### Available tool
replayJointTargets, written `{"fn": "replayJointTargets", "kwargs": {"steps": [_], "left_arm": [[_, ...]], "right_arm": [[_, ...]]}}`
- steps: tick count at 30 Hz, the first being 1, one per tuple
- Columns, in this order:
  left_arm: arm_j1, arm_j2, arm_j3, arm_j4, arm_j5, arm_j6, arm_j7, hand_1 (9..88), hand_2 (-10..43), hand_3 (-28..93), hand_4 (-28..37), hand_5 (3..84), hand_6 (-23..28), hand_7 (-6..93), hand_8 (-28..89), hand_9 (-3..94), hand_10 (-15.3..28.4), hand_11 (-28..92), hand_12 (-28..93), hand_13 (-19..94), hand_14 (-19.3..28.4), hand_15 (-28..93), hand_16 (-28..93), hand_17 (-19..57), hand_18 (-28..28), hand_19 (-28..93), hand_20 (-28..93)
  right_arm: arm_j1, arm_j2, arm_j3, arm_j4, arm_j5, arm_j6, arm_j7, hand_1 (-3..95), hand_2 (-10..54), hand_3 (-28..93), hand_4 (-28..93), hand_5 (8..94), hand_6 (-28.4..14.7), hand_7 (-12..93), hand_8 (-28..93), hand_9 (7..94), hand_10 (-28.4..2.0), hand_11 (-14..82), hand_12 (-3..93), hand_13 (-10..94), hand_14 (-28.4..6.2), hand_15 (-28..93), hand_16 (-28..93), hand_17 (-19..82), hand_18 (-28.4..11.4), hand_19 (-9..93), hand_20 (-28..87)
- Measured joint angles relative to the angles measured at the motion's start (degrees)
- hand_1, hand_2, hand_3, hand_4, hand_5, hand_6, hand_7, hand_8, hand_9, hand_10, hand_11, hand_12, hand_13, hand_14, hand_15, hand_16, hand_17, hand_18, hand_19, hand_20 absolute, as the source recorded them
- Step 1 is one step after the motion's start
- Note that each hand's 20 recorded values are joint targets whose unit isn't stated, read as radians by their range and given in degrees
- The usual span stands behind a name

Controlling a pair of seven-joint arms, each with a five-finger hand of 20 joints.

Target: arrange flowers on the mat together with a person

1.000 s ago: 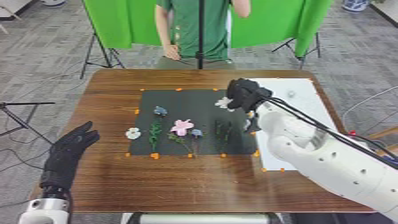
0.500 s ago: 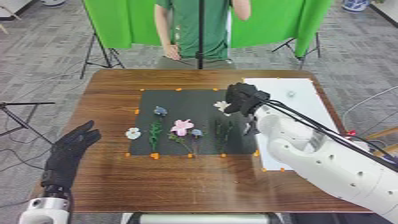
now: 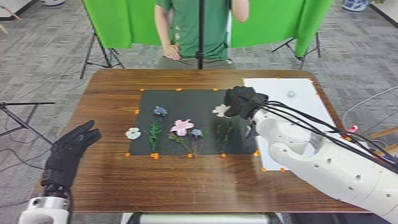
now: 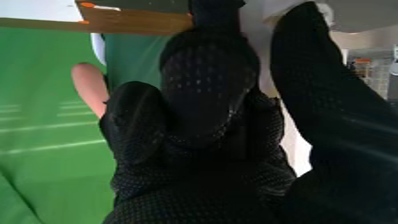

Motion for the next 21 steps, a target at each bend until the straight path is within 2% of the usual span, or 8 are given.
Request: {"fn": "replayJointTargets", "kwargs": {"steps": [4, 15, 21], "left_arm": [[0.00, 0.00, 0.00, 0.00, 0.01, 0.00, 0.02, 30.9, -9.5, 66, -21.1, 44.2, 2.5, 11.3, -6, 43.7, 12.9, 15, 14, 36, 16.2, 10, 5, 5.9, 11.7, 1, 18], [0.03, -0.03, -0.03, 0.00, 0.01, 0.00, 0.02, 30.8, -9.5, 66, -21.1, 44.2, 2.5, 11.2, -6, 43.7, 12.8, 15, 14, 36, 16.2, 10, 5, 5.9, 11.7, 1, 18], [0.09, -0.08, -0.07, -0.02, 0.02, 0.01, 0.02, 30.8, -9.5, 66, -20.8, 44.1, 2.3, 11.4, -6, 43.6, 12.8, 15, 14, 36, 16.1, 10, 5, 5.9, 11.7, 1, 18]], "right_arm": [[0.02, 0.00, -0.03, -0.03, 0.00, -0.89, -0.12, 43.1, -9.5, 71, -27, 71.0, 3.8, 17, -11, 80.8, -10.5, 12.2, 14.2, 94, -0.3, 48, 25, 62, -11.1, 93, 25], [-0.33, 0.16, 1.29, -0.53, -0.05, -3.06, -0.17, 42.1, -9.5, 71, -28, 69.4, 3.7, 17, -11, 79.2, -10.8, 11.4, 13.5, 94, -0.3, 46, 26, 62, -11.2, 93, 23], [-3.91, 0.70, 8.23, -3.93, -0.15, -2.83, 0.11, 41.3, -9.5, 72, -28, 68.9, 3.5, 17, -11, 78.5, -10.9, 11.0, 13.5, 94, -0.3, 45, 26, 62, -11.2, 93, 23]]}}
